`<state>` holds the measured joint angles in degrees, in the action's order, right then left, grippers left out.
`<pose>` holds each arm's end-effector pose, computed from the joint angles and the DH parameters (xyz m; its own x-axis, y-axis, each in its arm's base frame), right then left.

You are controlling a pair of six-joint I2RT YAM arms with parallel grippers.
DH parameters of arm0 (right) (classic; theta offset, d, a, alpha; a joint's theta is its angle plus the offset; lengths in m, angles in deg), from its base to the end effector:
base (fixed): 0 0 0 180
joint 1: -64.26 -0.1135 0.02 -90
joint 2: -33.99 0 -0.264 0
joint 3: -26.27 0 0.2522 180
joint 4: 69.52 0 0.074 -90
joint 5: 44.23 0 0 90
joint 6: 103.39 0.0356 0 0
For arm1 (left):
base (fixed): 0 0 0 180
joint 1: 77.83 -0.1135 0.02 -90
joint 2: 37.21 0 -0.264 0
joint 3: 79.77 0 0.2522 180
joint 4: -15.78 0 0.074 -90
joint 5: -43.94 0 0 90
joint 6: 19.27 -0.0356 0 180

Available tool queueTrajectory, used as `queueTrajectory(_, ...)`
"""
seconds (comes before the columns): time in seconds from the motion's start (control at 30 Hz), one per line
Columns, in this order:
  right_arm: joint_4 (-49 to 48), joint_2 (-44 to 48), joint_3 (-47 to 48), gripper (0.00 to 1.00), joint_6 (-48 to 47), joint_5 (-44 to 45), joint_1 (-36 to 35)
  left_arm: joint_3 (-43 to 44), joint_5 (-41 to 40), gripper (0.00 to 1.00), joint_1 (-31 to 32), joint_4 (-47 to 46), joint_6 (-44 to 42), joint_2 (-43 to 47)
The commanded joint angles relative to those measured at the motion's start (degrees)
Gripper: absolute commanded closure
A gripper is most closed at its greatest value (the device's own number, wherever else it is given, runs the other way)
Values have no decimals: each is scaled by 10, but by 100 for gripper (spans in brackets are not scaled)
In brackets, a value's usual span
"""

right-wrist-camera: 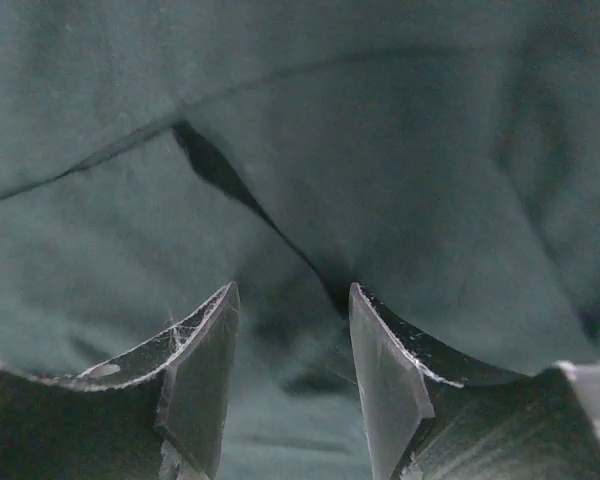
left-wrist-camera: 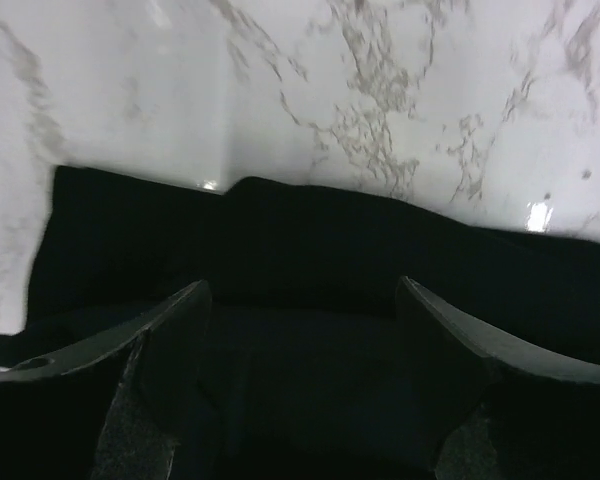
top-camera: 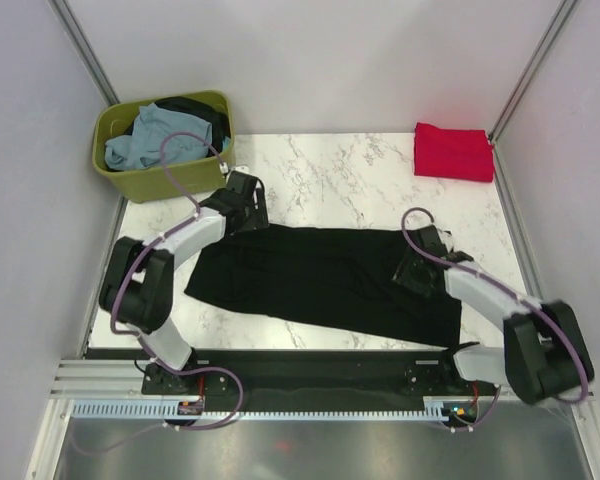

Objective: Fold and stack the t-shirts

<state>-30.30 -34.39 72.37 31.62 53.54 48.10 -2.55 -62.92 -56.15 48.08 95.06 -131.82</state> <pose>0.2014 0.0533 0.1673 -0.7480 0.5128 -0.4214 0.4458 0.8585 0.2535 0.3307 -0.1204 0.2189 -0.7195 -0.1383 -0.6806 -0.1287 0.9896 -0.0650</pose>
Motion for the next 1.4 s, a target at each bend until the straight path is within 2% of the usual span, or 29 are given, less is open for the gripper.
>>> queueTrajectory(0.0, -33, -90, 71, 45, -22, 29, -25, 32, 56, 19, -2, 13, -26, -54)
queueTrajectory(0.2, -51, -216, 117, 43, -20, 38, -48, 7, 104, 20, 1, 24, -29, -81)
queueTrajectory(0.3, -51, -302, 180, 43, -27, 45, -49, -20, 108, 20, 4, 33, -14, -73)
queueTrajectory(0.5, -16, -472, 379, 45, -43, 33, -49, -71, 184, 21, 14, 30, 26, -58)
queueTrajectory(0.6, 7, -561, 530, 46, -61, 9, -49, -111, 219, 21, 34, 24, 53, -27)
queueTrajectory(0.7, 24, -613, 618, 47, -78, -6, -50, -145, 244, 21, 43, 8, 80, -8)
queueTrajectory(0.73, 27, -629, 671, 47, -86, -16, -50, -168, 256, 21, 55, -16, 88, -3)
queueTrajectory(0.87, 31, -715, 782, 47, -108, -66, -52, -214, 322, 22, 92, -91, 161, 3)
queueTrajectory(1.07, 35, -828, 962, 45, -139, -50, -53, -210, 372, 22, 159, -166, 264, -30)
queueTrajectory(1.17, 32, -889, 1055, 43, -148, -48, -51, -183, 380, 22, 198, -178, 294, -45)
queueTrajectory(1.27, -7, -918, 1092, 39, -152, -53, -47, -165, 385, 24, 228, -174, 317, -31)
queueTrajectory(1.33, -63, -921, 1081, 35, -156, -59, -46, -150, 347, 27, 253, -97, 323, -2)
queueTrajectory(1.37, -72, -926, 1086, 35, -154, -69, -43, -145, 278, 27, 267, -64, 323, 46)
